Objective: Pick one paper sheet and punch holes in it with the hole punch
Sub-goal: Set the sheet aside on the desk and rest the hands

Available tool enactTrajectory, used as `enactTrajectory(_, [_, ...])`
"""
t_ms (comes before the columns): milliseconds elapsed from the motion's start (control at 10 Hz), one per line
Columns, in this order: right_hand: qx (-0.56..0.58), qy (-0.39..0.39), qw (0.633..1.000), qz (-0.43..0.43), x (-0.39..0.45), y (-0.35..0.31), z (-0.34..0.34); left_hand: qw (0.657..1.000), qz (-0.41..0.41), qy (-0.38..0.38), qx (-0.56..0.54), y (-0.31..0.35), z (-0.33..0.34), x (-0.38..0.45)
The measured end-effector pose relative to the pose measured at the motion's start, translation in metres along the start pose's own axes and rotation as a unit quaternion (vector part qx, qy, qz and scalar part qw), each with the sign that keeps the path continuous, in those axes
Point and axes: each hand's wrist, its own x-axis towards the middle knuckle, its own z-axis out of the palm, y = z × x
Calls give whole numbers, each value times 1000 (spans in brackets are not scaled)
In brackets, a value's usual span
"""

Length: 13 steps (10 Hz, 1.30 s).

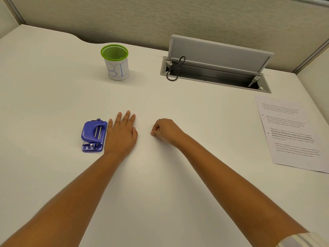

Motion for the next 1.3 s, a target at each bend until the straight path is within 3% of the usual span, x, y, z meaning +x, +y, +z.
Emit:
enactTrajectory(400, [24,31,999,-10,-2,2,2,1000,-3,-3,-6,2,-1,0])
enactTrajectory(1300, [-3,-6,1000,11,1,-1,0,1000,-3,-8,-2,0,0,1])
